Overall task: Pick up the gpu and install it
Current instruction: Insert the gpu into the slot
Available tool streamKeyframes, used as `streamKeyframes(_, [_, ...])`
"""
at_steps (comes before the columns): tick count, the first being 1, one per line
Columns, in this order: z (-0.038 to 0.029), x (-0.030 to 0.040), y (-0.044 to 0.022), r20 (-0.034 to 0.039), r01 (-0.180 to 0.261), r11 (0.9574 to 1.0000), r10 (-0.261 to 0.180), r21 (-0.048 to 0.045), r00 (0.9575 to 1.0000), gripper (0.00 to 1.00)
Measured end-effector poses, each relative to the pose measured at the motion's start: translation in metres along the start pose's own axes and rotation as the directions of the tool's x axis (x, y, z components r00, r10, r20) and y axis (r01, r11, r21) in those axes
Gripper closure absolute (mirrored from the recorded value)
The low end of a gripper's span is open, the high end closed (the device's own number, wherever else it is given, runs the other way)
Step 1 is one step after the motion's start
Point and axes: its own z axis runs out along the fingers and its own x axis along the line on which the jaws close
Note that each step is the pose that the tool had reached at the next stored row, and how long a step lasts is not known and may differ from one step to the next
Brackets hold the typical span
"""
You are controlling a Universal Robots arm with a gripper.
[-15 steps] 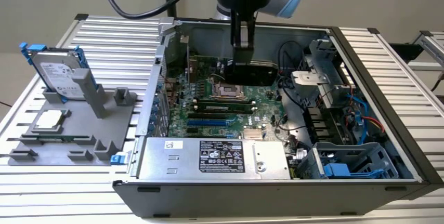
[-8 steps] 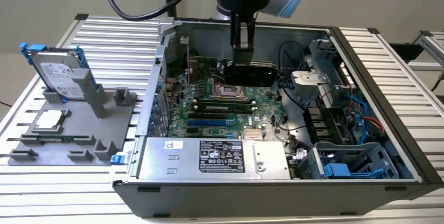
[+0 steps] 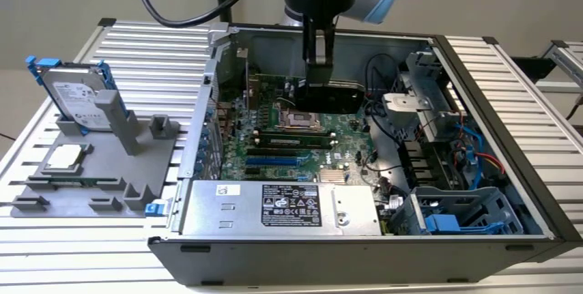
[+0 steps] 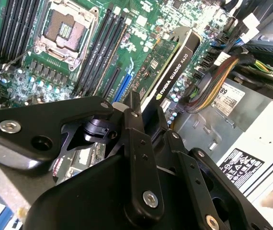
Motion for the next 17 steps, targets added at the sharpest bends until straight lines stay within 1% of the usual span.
streamKeyframes(3, [0.0005,0.0,0.0001,0.0001,0.0,1.0,0.0,0.0001,1.0,1.0])
streamKeyframes(10, [0.0069,0.0,0.0009,-0.0001,0.0,1.0,0.0,0.0,1.0,1.0])
streamKeyframes(17, [0.0078,0.0,0.001,0.0001,0.0,1.0,0.0,0.0001,1.0,1.0])
